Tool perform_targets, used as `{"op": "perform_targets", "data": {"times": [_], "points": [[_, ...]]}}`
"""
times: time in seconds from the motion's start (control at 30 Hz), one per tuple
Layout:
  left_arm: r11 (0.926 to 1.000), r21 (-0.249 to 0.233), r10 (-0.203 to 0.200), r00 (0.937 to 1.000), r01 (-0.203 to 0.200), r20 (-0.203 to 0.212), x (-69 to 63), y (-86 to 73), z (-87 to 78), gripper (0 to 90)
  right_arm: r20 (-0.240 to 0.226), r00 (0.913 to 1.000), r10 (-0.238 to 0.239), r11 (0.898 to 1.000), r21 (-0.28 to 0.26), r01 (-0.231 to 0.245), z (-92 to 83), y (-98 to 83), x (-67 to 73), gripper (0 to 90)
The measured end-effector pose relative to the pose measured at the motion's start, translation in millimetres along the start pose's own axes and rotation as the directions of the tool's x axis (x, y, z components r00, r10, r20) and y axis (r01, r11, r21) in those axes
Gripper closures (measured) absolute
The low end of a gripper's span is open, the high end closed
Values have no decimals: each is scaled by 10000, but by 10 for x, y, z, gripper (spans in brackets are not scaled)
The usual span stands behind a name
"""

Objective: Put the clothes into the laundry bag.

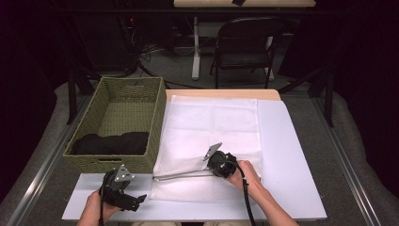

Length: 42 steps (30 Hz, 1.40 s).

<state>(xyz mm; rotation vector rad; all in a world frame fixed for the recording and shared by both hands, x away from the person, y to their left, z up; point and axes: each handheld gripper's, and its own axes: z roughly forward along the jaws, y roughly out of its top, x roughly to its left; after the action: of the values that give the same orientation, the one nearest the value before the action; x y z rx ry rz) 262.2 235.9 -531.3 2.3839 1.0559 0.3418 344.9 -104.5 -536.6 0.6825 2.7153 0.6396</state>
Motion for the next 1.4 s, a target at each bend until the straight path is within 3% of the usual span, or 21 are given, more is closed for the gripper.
{"op": "perform_targets", "data": {"times": [0.2,0.43,0.53,0.63,0.83,0.97,1.17,1.4], "points": [[10000,-59,80,10000,-80,35,-8,3,-8,2,-631,9978,190,9998,-97,-196,-30,-87,-70,745],[9999,-44,164,9999,-164,15,-14,27,4,2,-794,9917,1015,9940,-321,-1043,26,-108,-175,523],[9999,-85,125,9999,-124,12,-21,30,3,2,-985,9879,1201,9911,-456,-1250,44,-129,-210,520],[9998,-70,180,9998,-180,24,-23,28,4,2,-860,9898,1138,9926,-335,-1170,41,-112,-190,543],[9996,-102,263,9996,-262,66,-29,25,-14,2,-950,9875,1256,9911,-327,-1292,34,-105,-192,753],[9996,-90,280,9996,-279,100,-27,25,-12,3,-852,9918,949,9948,-280,-976,26,-86,-147,864],[9994,-166,290,9995,-287,139,-16,13,-20,3,-727,9943,776,9967,-198,-793,-16,-68,-129,871],[9988,-292,397,9988,-389,283,-27,19,-39,4,-615,9953,755,9948,-644,-794,-131,-38,-137,870]]}}
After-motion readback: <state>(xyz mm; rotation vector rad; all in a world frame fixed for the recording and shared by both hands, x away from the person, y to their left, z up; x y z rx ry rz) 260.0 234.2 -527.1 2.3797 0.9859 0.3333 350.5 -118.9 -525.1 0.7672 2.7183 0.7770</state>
